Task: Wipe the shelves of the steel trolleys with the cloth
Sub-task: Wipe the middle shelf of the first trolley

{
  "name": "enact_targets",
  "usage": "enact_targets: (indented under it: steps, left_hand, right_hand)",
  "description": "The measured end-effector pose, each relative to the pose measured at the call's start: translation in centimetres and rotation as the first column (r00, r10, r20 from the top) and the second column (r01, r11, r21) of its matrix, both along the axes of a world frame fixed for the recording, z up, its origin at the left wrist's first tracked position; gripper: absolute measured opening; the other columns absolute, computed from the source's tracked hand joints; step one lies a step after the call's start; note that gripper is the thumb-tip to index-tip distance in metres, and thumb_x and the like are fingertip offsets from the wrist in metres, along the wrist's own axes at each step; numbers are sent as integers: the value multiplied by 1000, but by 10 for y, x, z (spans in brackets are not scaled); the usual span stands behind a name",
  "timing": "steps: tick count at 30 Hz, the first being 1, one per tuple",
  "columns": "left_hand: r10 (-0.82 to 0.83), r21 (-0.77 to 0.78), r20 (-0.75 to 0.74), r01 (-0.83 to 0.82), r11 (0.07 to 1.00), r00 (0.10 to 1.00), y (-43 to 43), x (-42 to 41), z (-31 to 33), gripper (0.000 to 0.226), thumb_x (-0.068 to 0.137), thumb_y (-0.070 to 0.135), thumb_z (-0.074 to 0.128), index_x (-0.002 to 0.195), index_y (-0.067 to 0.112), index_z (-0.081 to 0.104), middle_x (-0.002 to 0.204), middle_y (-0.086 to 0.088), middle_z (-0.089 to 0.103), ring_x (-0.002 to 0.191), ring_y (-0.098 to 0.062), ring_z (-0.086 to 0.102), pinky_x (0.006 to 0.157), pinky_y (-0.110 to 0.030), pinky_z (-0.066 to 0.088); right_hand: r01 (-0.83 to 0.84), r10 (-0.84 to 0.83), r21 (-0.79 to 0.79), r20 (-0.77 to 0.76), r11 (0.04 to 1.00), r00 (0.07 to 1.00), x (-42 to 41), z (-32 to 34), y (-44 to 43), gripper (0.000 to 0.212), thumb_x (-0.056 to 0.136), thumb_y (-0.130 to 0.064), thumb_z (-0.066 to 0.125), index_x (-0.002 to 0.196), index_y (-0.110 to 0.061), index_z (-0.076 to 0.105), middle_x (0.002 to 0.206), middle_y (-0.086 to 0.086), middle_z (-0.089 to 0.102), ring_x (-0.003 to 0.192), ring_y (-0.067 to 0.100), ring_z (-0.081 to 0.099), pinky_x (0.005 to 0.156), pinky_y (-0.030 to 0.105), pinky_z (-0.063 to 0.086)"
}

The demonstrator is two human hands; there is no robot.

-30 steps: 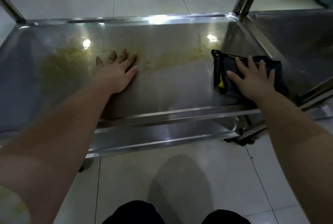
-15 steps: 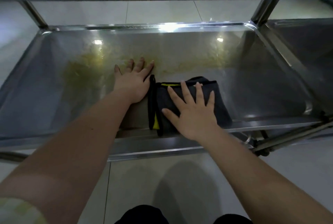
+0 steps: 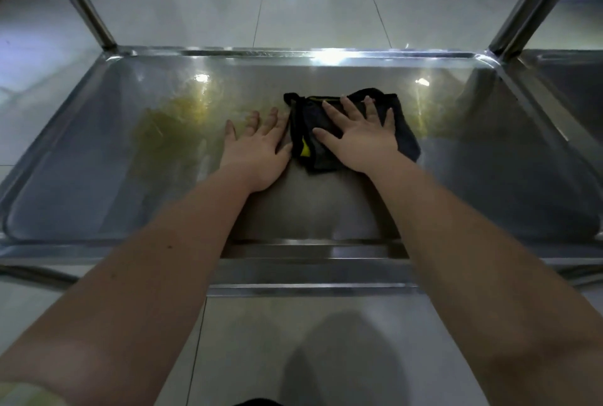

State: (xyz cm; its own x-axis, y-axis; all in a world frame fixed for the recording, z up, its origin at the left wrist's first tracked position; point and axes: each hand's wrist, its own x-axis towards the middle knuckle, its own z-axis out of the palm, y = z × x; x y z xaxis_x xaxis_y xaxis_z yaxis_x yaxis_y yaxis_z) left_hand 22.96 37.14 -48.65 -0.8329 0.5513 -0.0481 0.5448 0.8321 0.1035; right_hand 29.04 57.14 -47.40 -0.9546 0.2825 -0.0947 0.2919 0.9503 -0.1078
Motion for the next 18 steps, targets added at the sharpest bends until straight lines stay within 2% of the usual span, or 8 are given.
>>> enact_targets:
  steps: [3, 8, 12, 14, 16, 18]
  left_hand:
    - [3, -12, 1, -3, 1000, 1000, 1, 2, 2, 63, 99, 58, 17, 156, 37, 1, 164, 12, -5, 151, -20, -6, 116, -60, -8]
    - [3, -11, -4, -3, 1000, 1000, 1, 3, 2, 63, 98, 59, 16, 155, 39, 0, 165, 12, -5, 151, -21, -6, 116, -62, -6]
    - [6, -12, -7, -6, 1000, 1000, 2, 5, 4, 63, 99, 58, 17, 156, 37, 1, 165, 10, -4, 151, -22, -5, 116, -63, -5]
    - [10, -9, -8, -10, 1000, 1000, 1, 6, 5, 62, 100, 57, 18, 156, 36, 2, 165, 10, -4, 151, -22, -6, 116, -62, -5]
    - [8, 4, -14, -8, 1000, 1000, -1, 7, 6, 62, 100, 56, 20, 157, 35, 5, 165, 9, -2, 151, -21, -9, 117, -62, -4]
    - [7, 22, -22, -6, 1000, 1000, -2, 8, 6, 62, 100, 53, 23, 157, 33, 8, 165, 8, 0, 151, -21, -11, 117, -61, -2]
  right_hand:
    - [92, -92, 0, -10, 996, 996, 26, 6, 51, 71, 88, -79, 22, 152, -49, 11, 164, -12, 5, 151, 29, -3, 116, 59, -3]
    - [440, -441, 52, 8, 897, 898, 86, 7, 147, 80, 82, -87, 16, 152, -50, 11, 165, -9, 4, 146, 46, -10, 117, 56, -7]
    - [599, -600, 30, 71, 800, 797, 79, 14, 134, 76, 84, -83, 14, 152, -50, 7, 165, -9, -1, 145, 51, -7, 115, 60, -11]
    - [504, -505, 24, 47, 863, 862, 53, 13, 95, 74, 87, -80, 14, 153, -48, 5, 165, -7, -2, 145, 51, -5, 115, 63, -7]
    - [285, -286, 27, 34, 958, 958, 25, 8, 39, 72, 89, -78, 16, 153, -46, 5, 165, -6, -1, 145, 50, -5, 114, 62, -6]
    - [98, -100, 36, 28, 994, 995, 7, 6, -10, 71, 89, -78, 16, 153, -48, 6, 165, -8, -1, 146, 47, -6, 115, 60, -5]
